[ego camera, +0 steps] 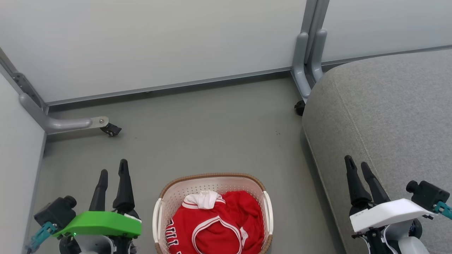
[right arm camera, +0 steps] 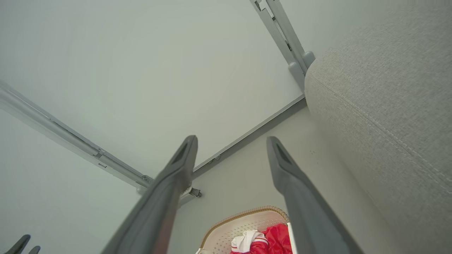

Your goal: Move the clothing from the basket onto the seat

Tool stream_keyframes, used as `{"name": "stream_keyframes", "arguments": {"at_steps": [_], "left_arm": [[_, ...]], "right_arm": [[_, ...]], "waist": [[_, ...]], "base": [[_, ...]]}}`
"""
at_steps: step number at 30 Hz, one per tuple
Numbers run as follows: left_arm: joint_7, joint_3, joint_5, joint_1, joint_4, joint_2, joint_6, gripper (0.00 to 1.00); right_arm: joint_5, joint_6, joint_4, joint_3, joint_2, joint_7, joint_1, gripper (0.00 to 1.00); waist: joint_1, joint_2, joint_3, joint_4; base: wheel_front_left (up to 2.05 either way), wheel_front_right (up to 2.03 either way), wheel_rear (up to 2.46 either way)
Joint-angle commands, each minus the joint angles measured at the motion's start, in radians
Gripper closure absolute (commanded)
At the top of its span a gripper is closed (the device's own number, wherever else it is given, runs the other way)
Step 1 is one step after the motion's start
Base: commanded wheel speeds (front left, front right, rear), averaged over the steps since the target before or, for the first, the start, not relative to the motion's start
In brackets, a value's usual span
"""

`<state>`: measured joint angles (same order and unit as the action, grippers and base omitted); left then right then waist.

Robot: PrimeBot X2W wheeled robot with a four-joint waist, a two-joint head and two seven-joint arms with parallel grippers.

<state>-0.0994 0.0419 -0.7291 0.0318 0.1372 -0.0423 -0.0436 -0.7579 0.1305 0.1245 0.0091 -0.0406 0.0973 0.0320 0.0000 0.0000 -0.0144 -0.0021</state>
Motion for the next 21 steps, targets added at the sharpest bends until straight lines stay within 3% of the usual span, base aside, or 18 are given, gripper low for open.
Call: {"name": "stream_keyframes", "arguments": {"at_steps": [1,21], "left_arm": [[-0.01,0.007,0.038,-0.001,-0.018,-0.007,0.007,0.0],[-0.067,0.048,0.269,-0.032,-0.036,-0.009,0.01,0.0]], "right_arm": [[0.041,0.0,-0.017,0.001,-0.007,0.012,0.001,0.0],[0.257,0.0,-0.047,0.012,-0.009,0.068,-0.018,0.0]], "waist": [[0.0,0.0,0.0,0.0],[0.0,0.0,0.006,-0.005]], "base": [[0.0,0.0,0.0],[0.0,0.0,0.0]]}}
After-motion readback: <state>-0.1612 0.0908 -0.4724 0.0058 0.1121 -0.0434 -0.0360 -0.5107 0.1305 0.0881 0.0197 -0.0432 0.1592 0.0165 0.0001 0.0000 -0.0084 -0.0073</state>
